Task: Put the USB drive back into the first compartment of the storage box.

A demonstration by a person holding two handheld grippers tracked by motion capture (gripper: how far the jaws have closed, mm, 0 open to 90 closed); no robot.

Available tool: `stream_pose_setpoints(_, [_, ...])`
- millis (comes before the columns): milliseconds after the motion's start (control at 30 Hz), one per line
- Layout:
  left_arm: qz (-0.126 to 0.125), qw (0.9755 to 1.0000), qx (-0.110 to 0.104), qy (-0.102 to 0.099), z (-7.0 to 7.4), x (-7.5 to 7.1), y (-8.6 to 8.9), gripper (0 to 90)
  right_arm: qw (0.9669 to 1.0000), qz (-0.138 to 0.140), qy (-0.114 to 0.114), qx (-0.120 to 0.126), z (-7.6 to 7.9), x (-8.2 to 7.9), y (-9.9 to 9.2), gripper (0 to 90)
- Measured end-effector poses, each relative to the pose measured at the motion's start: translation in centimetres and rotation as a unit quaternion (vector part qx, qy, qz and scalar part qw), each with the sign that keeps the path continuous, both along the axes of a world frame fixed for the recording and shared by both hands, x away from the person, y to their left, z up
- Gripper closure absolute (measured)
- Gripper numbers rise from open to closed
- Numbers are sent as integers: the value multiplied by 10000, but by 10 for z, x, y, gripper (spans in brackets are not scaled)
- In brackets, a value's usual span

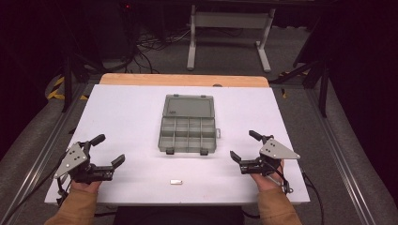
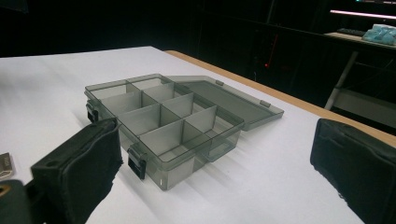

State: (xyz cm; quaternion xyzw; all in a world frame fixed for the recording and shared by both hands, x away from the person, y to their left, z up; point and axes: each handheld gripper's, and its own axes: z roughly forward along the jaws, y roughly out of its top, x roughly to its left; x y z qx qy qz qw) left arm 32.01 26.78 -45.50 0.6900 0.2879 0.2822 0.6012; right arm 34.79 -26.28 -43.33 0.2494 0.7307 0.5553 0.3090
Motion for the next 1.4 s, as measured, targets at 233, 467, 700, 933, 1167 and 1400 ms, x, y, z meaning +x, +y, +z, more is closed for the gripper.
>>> stream_pose_setpoints(233, [3,9999,-121,71,0,0,4,18,10000,14,77,-4,1,1,1,28])
stream_pose_setpoints(467, [-14,9999,-157,51,1,0,4,18,9999,34,42,-117,3,-1,4,35])
stream_pose_setpoints(700, [-30,9999,-116,73,1,0,4,22,9998,112,94,-139,7,1,6,42])
stream_pose_setpoints(933, [-32,9999,-129,71,1,0,4,25,9988,406,70,-254,17,5,25,42])
stream_pose_setpoints(1167, [-22,9999,-141,58,1,0,5,26,9965,764,145,-315,29,10,46,76])
stream_pose_setpoints(1400, [-29,9999,-136,64,2,0,5,27,9935,1051,97,-434,39,12,67,76])
